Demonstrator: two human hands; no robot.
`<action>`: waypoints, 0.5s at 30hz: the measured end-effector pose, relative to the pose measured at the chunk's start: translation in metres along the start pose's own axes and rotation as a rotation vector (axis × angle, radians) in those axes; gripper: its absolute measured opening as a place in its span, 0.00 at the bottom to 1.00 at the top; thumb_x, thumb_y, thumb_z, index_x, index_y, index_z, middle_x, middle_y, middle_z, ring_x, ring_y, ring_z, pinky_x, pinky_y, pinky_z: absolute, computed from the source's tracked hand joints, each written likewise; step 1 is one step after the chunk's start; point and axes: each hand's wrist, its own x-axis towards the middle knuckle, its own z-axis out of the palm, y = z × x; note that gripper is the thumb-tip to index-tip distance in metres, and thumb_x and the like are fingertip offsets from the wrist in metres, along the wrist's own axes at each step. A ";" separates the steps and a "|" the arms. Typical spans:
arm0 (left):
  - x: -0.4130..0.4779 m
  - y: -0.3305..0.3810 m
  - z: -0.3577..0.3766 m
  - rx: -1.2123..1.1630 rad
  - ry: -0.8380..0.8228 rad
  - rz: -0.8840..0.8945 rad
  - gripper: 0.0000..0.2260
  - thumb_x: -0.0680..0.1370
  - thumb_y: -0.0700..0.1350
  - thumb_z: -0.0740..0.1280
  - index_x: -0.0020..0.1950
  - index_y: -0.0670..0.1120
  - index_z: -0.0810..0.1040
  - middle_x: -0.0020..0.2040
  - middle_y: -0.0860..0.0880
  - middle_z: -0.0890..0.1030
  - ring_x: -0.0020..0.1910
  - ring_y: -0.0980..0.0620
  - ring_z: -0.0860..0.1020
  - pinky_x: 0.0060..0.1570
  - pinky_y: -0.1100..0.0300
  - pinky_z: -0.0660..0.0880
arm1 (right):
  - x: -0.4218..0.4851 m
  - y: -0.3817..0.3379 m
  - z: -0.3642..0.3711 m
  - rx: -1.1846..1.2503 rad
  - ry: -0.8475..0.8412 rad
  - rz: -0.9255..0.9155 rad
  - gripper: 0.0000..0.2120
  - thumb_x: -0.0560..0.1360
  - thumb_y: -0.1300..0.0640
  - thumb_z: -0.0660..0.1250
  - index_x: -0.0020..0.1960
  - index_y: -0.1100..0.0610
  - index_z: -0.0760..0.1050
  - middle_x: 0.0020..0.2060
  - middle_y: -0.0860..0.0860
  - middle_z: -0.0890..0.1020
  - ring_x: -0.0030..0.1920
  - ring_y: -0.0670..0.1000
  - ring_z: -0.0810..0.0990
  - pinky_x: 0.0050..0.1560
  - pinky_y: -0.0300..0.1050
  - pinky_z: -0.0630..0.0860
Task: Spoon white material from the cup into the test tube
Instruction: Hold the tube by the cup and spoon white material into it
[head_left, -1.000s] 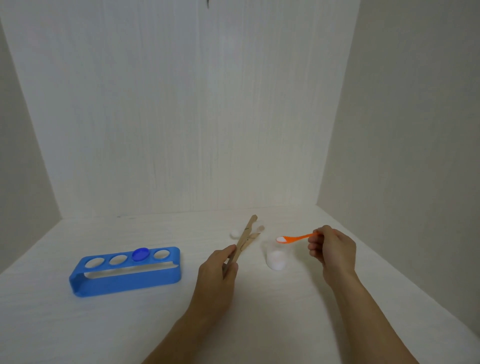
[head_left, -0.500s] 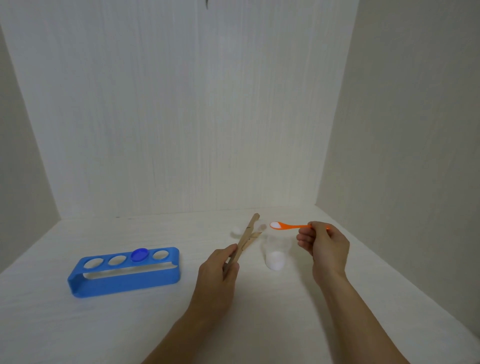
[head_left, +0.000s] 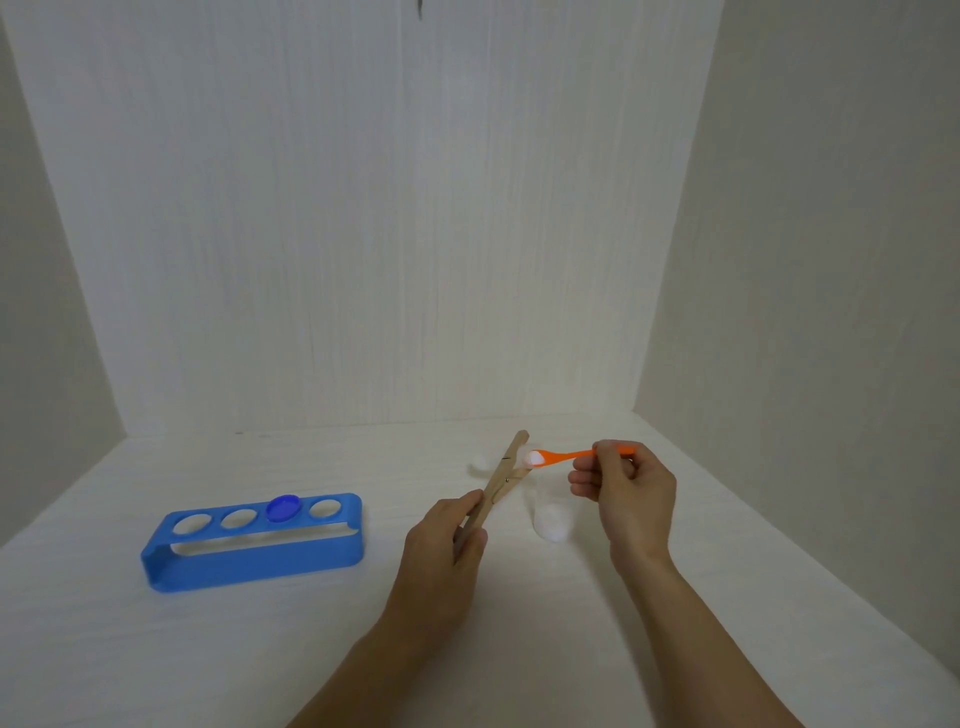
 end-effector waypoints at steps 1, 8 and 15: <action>0.000 0.000 0.000 0.002 -0.002 -0.004 0.17 0.78 0.42 0.62 0.68 0.48 0.70 0.53 0.54 0.76 0.43 0.59 0.74 0.41 0.73 0.69 | -0.001 0.000 0.000 -0.010 -0.009 -0.009 0.09 0.78 0.59 0.65 0.41 0.60 0.79 0.32 0.55 0.85 0.31 0.55 0.85 0.38 0.50 0.83; 0.001 -0.001 0.001 0.014 -0.009 -0.022 0.18 0.79 0.43 0.62 0.68 0.48 0.69 0.52 0.55 0.75 0.43 0.60 0.74 0.40 0.73 0.69 | -0.007 0.000 0.003 -0.076 -0.088 -0.089 0.08 0.79 0.58 0.65 0.43 0.57 0.80 0.34 0.53 0.86 0.33 0.53 0.85 0.43 0.52 0.84; 0.001 -0.002 0.002 0.022 -0.009 -0.029 0.18 0.79 0.44 0.61 0.69 0.48 0.68 0.53 0.54 0.75 0.43 0.59 0.74 0.40 0.72 0.69 | -0.010 0.000 0.002 -0.113 -0.169 -0.136 0.06 0.78 0.61 0.66 0.45 0.55 0.81 0.35 0.52 0.86 0.35 0.52 0.86 0.44 0.50 0.84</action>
